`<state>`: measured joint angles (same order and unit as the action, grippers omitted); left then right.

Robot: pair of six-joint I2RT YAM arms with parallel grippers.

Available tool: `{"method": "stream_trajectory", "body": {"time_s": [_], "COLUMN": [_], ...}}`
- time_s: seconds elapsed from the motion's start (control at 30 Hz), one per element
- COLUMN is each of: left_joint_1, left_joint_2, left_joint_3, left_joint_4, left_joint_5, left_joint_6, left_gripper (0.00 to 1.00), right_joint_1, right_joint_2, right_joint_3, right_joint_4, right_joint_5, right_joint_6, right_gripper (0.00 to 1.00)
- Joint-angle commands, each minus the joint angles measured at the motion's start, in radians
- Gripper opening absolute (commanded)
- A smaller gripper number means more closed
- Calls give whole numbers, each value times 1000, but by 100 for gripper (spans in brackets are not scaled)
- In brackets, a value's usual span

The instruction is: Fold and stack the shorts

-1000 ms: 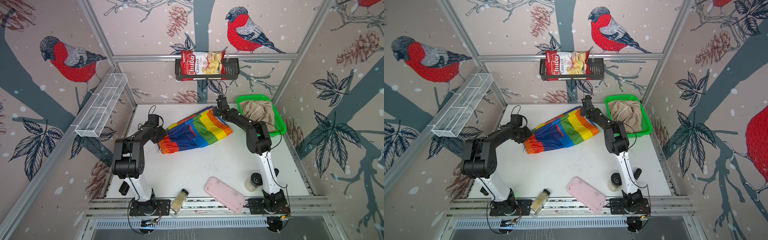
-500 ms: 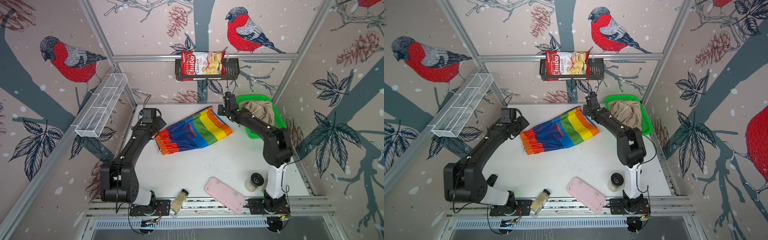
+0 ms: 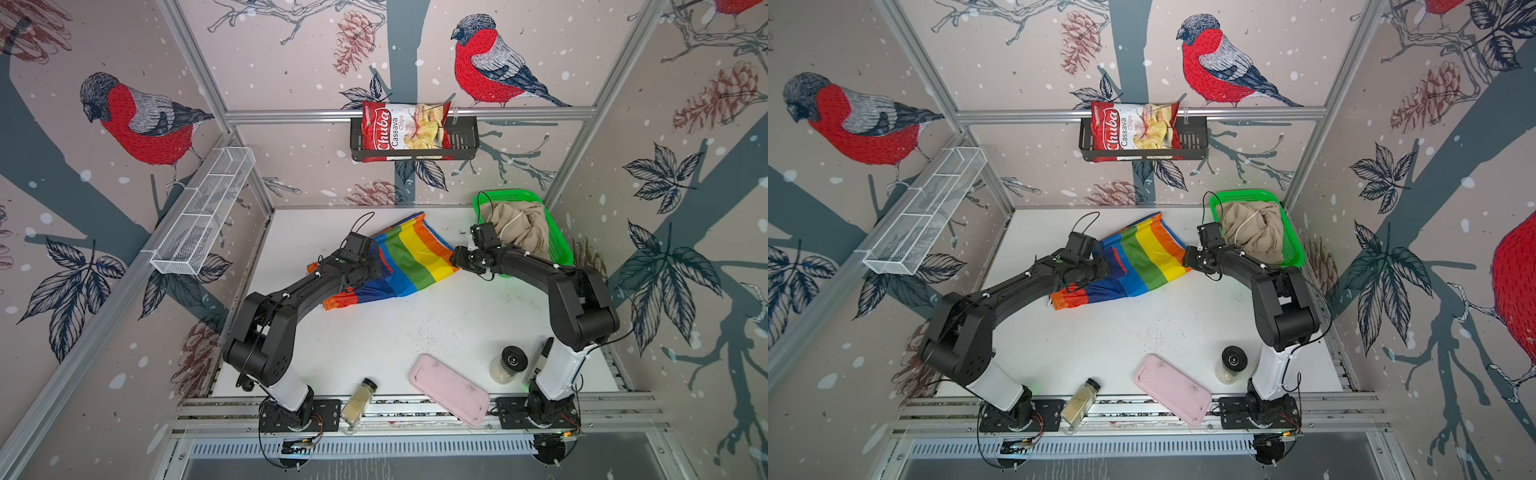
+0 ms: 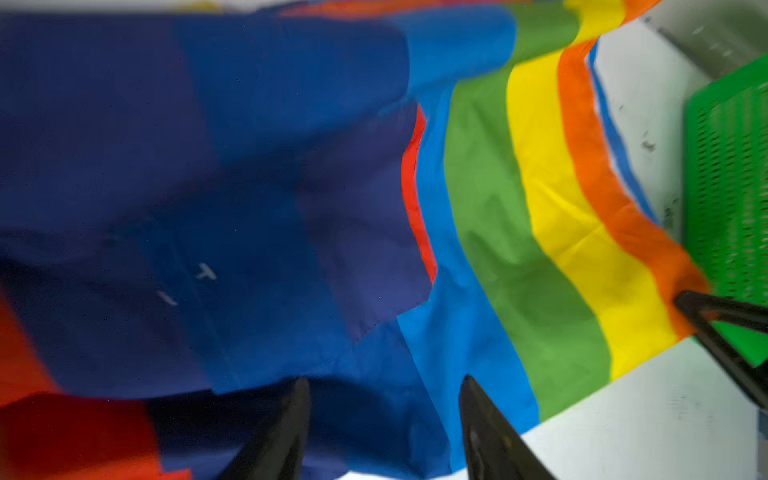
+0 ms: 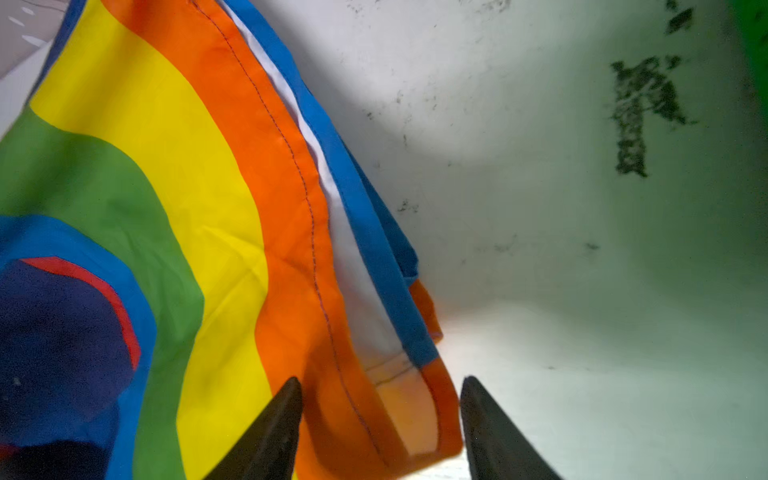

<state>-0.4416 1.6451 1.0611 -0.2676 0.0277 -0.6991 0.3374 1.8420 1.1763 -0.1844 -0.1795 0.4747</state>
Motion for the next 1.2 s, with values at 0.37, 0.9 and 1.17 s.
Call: {"method": "stream_trajectory", "body": {"time_s": [0.37, 0.9, 1.17], "left_joint_1": [-16, -16, -30], "left_joint_2": [141, 173, 101], "left_joint_3": [-119, -191, -190], "left_joint_4": [188, 217, 185], "left_joint_5": [64, 102, 148], "left_joint_6": [-29, -39, -46], "left_gripper": [36, 22, 21], "right_joint_1": [98, -6, 17], "right_joint_2": [49, 200, 81], "right_joint_3": [268, 254, 182], "right_joint_4": [-24, -116, -89], "right_joint_5": [146, 368, 416], "right_joint_6": [-120, -33, -65], "right_gripper": [0, 0, 7]}}
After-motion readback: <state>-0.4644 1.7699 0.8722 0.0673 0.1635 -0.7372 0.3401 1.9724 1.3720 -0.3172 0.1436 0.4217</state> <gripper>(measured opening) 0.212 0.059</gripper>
